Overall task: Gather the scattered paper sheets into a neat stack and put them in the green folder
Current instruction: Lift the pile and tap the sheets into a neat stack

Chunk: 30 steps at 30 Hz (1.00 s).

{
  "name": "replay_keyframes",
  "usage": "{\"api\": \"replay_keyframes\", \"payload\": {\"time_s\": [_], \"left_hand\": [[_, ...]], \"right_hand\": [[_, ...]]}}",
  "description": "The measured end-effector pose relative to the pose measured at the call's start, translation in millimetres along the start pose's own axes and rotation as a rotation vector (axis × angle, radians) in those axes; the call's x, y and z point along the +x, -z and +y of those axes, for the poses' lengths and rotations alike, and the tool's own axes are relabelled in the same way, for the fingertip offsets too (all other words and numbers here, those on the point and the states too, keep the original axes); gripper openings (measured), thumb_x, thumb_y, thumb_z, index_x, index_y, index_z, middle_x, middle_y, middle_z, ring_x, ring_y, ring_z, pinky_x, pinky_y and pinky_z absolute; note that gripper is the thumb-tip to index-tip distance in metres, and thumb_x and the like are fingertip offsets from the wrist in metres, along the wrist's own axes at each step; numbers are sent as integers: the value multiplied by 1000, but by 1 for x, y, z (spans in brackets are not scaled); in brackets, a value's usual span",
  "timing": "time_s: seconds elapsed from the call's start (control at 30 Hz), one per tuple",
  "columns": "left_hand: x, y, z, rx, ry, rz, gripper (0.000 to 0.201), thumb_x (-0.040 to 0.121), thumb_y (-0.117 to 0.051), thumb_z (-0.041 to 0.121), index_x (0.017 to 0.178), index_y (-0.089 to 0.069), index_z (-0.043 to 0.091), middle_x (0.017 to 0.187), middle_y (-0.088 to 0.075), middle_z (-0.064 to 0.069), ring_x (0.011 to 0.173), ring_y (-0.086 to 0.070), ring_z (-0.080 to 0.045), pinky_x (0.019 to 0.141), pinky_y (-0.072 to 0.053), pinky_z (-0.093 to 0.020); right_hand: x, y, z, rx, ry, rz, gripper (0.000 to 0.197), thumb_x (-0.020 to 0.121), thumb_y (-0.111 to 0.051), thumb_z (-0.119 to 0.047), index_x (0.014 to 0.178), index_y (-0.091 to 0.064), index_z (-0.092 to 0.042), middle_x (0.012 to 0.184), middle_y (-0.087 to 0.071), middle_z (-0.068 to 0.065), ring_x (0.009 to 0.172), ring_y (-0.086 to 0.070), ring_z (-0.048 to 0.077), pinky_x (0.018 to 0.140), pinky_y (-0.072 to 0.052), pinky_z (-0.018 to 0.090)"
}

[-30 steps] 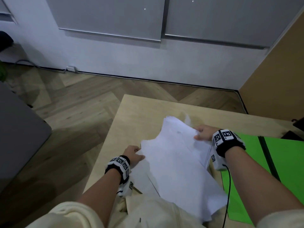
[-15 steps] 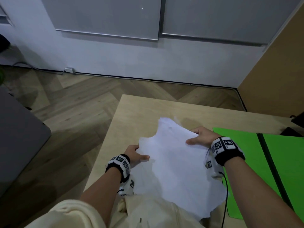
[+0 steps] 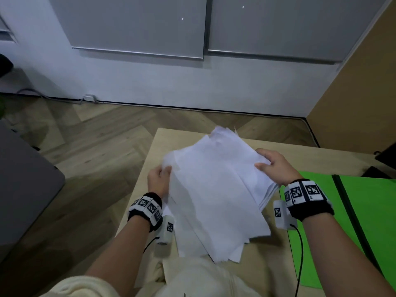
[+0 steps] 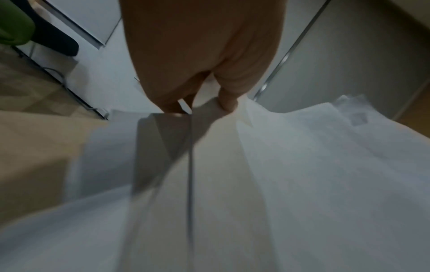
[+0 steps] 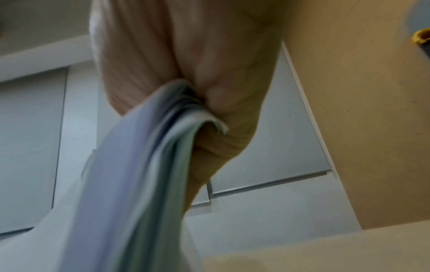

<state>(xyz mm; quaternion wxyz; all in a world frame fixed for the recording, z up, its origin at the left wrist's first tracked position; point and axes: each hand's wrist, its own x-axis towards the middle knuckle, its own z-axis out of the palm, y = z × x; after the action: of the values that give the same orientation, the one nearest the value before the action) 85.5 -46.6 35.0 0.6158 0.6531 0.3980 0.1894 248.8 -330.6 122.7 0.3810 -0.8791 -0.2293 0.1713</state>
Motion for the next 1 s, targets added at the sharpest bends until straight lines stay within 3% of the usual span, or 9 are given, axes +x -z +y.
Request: {"api": "replay_keyframes", "payload": {"time_s": [0.07,0.1,0.23,0.33,0.43,0.5,0.63,0.73,1.0], "left_hand": [[14,13,4,-83,40,187,37,96,-54,21,121,-59,-6,120,-64,-19,110,-61,-30,98,-50,-40],[20,21,7,-138,70,274,42,97,-54,21,128,-54,-7,126,-60,-19,113,-58,-27,104,-45,-39],[33,50,6,-234,114,492,32,98,-48,13,119,-58,-8,104,-58,-9,96,-53,-21,86,-40,-26],[32,60,-9,-197,180,558,34,98,-44,13,123,-58,-6,116,-64,-19,104,-62,-30,86,-40,-28],[24,68,-26,-210,298,618,38,99,-43,14,130,-54,-5,130,-60,-23,119,-59,-37,95,-45,-34],[20,72,-33,-205,376,649,42,100,-43,14,136,-48,-7,136,-56,-24,124,-56,-37,101,-44,-38],[20,78,-34,-168,504,676,45,101,-42,14,140,-40,-8,142,-49,-25,129,-51,-37,104,-42,-39],[21,77,-35,-130,530,604,49,99,-44,16,141,-39,-9,141,-50,-25,127,-52,-40,106,-44,-45],[16,51,-40,144,313,351,48,87,-64,6,132,-52,-7,133,-58,-25,121,-57,-41,100,-47,-44]], "right_hand": [[-1,9,-12,47,27,63,36,87,-58,-6,122,-61,-13,116,-66,4,103,-63,19,94,-48,32],[0,13,-19,87,53,104,34,87,-58,-4,119,-62,-13,112,-67,4,99,-64,19,92,-50,34],[2,23,-45,345,131,279,40,86,-53,4,122,-60,-12,113,-66,7,99,-63,18,89,-49,31],[9,17,-40,524,86,442,40,87,-49,6,123,-58,-9,115,-65,8,100,-62,19,87,-50,28],[9,-3,-4,580,-98,565,39,86,-48,8,123,-57,-2,113,-64,12,96,-58,20,69,-51,13],[0,-25,35,550,-294,539,39,85,-49,6,122,-57,-2,119,-64,18,93,-56,20,69,-50,23],[-31,-72,107,475,-591,299,54,81,-52,12,132,-47,-6,128,-59,17,105,-56,28,95,-45,40],[-48,-95,137,473,-689,212,63,79,-51,18,136,-40,-5,132,-54,14,121,-51,35,102,-40,42],[-60,-111,138,667,-671,39,57,80,-41,25,131,-43,-1,128,-56,19,111,-54,33,97,-42,43]]}}
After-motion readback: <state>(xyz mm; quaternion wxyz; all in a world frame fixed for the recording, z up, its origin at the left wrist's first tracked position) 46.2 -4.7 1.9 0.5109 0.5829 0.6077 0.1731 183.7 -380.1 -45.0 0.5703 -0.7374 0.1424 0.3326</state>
